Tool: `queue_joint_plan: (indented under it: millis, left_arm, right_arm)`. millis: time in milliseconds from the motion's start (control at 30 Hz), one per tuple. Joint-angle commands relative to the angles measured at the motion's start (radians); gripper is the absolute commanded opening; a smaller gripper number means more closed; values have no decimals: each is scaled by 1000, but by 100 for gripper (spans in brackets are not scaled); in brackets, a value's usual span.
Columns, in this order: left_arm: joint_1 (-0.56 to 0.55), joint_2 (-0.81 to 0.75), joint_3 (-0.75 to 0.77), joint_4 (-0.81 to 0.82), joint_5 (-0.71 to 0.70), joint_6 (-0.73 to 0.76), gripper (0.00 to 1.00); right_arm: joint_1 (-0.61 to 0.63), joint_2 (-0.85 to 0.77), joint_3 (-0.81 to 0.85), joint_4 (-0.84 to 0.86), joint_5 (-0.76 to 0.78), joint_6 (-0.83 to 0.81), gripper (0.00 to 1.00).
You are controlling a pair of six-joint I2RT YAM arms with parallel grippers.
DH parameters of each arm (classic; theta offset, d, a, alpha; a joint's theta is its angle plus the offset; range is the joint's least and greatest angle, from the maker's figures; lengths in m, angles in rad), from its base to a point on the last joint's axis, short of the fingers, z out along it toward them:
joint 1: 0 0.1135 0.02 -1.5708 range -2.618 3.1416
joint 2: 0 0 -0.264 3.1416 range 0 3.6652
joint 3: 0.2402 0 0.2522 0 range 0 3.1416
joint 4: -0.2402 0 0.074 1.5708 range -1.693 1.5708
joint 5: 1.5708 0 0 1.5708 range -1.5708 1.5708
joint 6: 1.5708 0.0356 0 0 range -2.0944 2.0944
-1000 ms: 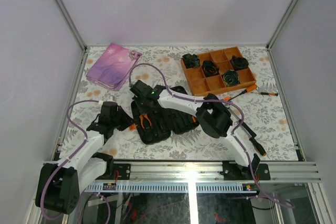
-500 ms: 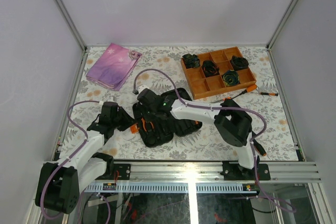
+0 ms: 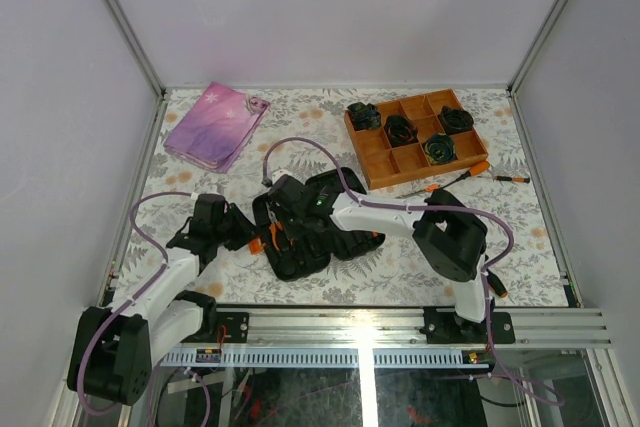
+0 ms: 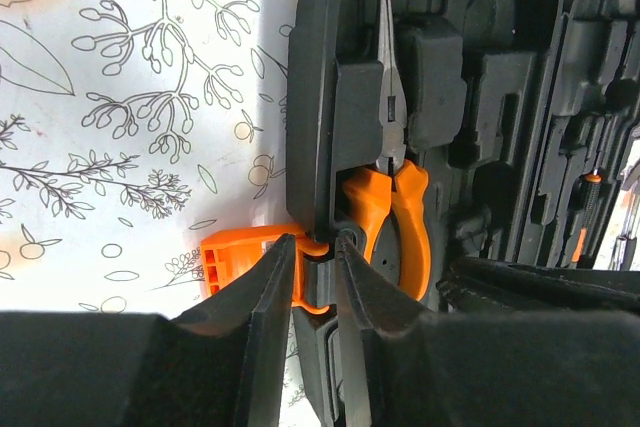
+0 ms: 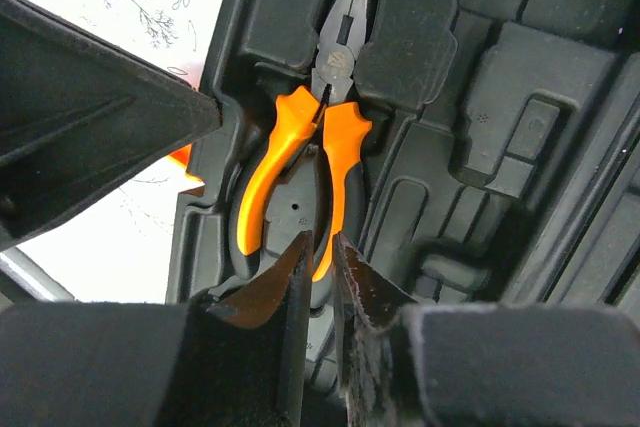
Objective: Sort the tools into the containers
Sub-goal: Place the pliers in the storage box.
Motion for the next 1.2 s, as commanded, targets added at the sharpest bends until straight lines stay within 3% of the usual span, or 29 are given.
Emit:
queue_joint_plan:
  millis: [0,433,867,1167]
  left_arm:
    - [-4,12,18,40,22,17,21]
    - [-5,41,19,65,48,21,21]
    - [-22,98,13,103,60,25,15]
    - [-15,157,110,59,-16,37,15]
  right_arm:
    - [-2,14,25,-18,-21,3,19]
    - [-3,94,64,-79,-74,6,11]
    - [-3,196,98,-144,-121,35,2]
    - [-3,1,61,-25,-39,-10,12]
